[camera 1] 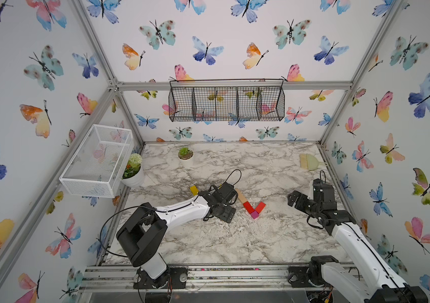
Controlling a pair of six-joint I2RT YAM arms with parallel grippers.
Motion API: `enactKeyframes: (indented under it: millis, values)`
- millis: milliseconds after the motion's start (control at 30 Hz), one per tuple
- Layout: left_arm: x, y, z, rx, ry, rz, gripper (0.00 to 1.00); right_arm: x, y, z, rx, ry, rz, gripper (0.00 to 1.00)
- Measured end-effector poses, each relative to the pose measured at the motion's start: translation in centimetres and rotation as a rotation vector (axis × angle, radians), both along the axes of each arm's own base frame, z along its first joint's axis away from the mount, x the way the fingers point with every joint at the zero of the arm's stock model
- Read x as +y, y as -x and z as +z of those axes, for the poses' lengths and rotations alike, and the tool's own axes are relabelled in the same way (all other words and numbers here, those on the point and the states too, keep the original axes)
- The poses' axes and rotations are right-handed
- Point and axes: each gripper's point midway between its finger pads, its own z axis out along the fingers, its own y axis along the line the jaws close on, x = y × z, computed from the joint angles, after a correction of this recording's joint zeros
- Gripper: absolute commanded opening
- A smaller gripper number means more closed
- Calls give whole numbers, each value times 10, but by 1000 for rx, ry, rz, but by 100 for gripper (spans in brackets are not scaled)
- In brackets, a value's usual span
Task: Assemble the letter v with building blocks
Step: Pick up the building block from the center of the board.
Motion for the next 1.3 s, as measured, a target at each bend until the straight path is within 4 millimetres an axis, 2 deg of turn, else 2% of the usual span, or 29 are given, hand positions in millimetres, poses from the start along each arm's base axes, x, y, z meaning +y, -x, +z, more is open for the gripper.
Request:
enactKeyframes:
  millis: [300, 1300]
  values:
    - [-3, -1, -15, 30, -27, -2, 86, 0, 0, 0, 0, 1, 1, 100]
    - [-20, -10, -33, 67, -36, -11, 72, 0, 0, 0, 0, 5, 5, 100]
